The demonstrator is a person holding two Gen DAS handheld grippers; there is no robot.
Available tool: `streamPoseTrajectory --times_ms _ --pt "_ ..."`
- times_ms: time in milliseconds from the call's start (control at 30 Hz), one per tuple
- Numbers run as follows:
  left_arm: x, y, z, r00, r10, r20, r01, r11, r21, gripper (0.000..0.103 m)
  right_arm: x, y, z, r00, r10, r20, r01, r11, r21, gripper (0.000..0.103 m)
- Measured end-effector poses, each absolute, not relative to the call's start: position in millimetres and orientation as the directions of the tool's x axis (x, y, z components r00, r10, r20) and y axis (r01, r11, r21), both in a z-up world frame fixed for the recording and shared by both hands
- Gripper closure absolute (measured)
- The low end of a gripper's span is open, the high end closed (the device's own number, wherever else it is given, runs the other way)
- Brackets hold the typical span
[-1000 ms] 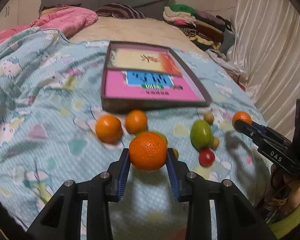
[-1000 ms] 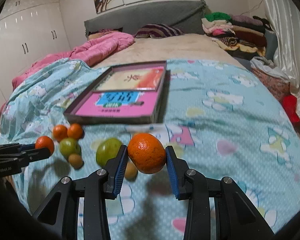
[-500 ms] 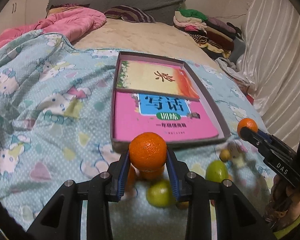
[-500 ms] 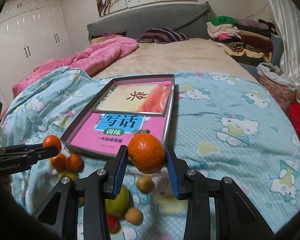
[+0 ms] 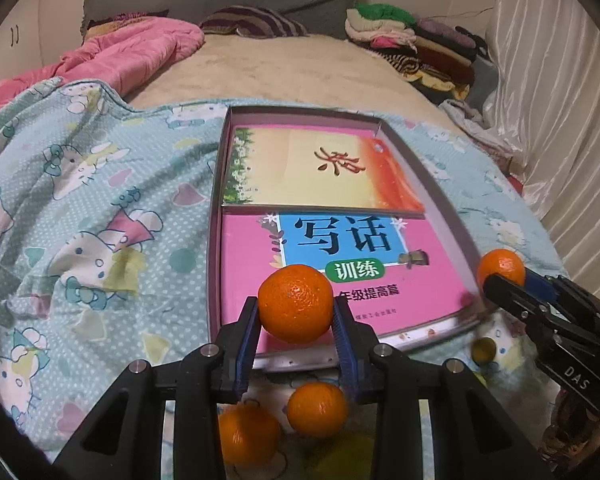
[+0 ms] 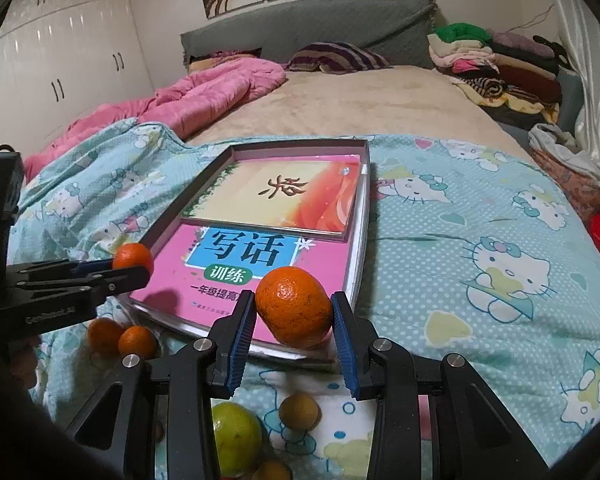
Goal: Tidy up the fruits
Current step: 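Carry both held oranges up and over onto the pink workbook in the box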
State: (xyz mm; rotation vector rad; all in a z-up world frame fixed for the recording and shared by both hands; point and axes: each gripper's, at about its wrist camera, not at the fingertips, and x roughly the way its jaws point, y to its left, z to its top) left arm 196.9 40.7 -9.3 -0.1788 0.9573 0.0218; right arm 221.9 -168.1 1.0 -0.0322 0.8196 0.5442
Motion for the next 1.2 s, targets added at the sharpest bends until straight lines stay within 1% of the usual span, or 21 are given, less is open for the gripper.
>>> streamPoseTrajectory --times_ms 200,267,567,867,1100,1200 --pt "206 47 -25 0.549 -0.034 -0.835 -0.121 0.985 -0.12 0.067 231 -162 -6 0.54 0.434 -0.721 -0.476 0.864 0.164 0.064" --pt "207 49 -28 0.544 -0.042 -0.838 -0.122 0.984 -0.129 0.067 234 -160 -7 0.537 0.43 -0.726 -0.479 0.864 0.158 0.064" --pt "206 45 -29 0.55 -0.035 -0.834 -0.115 0.987 -0.117 0.067 238 -149 -19 0.517 0.39 -0.762 -0.492 0.864 0.108 0.064" --pt "207 45 -30 0.552 -0.029 -0.834 -0.113 0.988 -0.109 0.066 236 -145 -24 0.519 0.375 -0.768 -0.514 0.855 0.071 0.063" --pt "208 45 -30 0.546 -0.025 -0.838 -0.112 0.988 -0.103 0.066 236 -148 -25 0.519 0.396 -0.758 -0.514 0.853 0.094 0.062" --pt "208 46 -30 0.547 -0.027 -0.837 -0.112 0.988 -0.105 0.066 234 -148 -23 0.524 0.404 -0.75 -0.518 0.85 0.096 0.058"
